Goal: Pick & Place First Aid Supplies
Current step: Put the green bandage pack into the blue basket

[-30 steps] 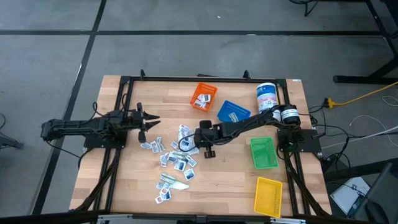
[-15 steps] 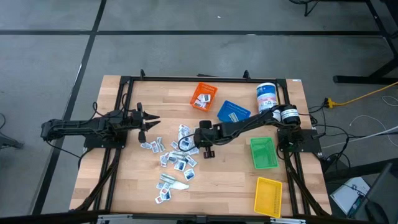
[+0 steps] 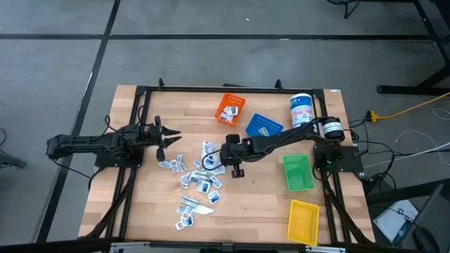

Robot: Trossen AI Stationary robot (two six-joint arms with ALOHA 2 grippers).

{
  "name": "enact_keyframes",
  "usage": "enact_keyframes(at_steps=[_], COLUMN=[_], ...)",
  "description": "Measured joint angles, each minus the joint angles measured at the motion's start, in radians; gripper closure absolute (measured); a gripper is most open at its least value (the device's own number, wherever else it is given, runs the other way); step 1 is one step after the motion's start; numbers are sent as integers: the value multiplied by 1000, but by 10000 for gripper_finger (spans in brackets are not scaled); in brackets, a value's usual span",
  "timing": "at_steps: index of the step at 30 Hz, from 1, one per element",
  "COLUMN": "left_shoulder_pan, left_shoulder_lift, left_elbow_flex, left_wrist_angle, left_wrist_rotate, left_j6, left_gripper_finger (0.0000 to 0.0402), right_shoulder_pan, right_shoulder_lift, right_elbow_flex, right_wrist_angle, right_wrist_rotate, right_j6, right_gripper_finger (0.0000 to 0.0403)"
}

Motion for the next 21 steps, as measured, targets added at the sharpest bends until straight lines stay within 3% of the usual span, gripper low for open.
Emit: enact_keyframes(at_steps=[21], left_shoulder_pan=[0], left_shoulder_lift=[11], left_elbow_flex=[0], left_wrist_angle=[0], left_wrist_rotate=[0], left_j6=[0], left_gripper_finger=[311], right_shoulder_pan=[-38], right_shoulder_lift=[-233], right_elbow_flex=[39], right_wrist_angle=[-253], right_wrist_rotate=[1], right_j6=[-44], right_gripper_finger=[398])
